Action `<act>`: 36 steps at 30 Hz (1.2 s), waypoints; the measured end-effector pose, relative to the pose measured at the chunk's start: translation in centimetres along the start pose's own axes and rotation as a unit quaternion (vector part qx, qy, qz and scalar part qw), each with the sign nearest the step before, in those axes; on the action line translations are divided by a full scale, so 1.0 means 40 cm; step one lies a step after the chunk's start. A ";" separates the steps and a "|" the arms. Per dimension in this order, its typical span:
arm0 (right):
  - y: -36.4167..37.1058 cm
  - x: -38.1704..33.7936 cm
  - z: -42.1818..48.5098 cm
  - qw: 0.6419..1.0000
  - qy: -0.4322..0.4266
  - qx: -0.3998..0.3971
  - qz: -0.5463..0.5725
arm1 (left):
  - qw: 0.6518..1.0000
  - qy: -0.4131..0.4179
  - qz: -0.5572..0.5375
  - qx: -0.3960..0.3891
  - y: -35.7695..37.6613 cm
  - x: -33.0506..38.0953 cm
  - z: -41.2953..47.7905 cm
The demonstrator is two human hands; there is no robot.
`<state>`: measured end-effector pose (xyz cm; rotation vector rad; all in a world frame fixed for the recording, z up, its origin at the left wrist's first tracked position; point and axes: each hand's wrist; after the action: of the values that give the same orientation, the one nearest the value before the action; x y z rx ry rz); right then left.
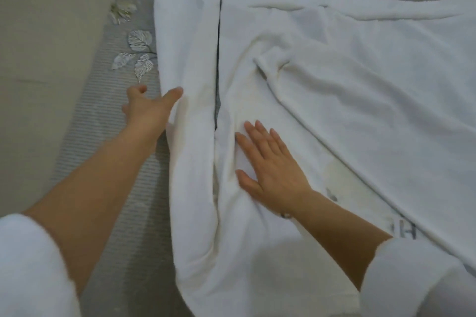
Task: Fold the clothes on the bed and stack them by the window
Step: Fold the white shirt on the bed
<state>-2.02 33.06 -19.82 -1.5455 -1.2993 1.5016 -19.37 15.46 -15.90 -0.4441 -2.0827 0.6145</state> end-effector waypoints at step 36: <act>0.094 -0.212 -0.007 0.992 -0.110 -0.057 -0.028 | 0.908 -0.126 -0.395 0.056 -0.369 -0.250 0.049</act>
<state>0.17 24.05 -20.16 -1.4316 -1.5640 1.6225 -16.80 -2.27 -14.94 0.5688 -2.2107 0.2988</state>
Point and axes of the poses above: each hand's wrist, its own z-axis towards the middle knuckle, its own y-axis out of the palm, x = y × z, and after that the axes turned 4 degrees about -y, right-handed
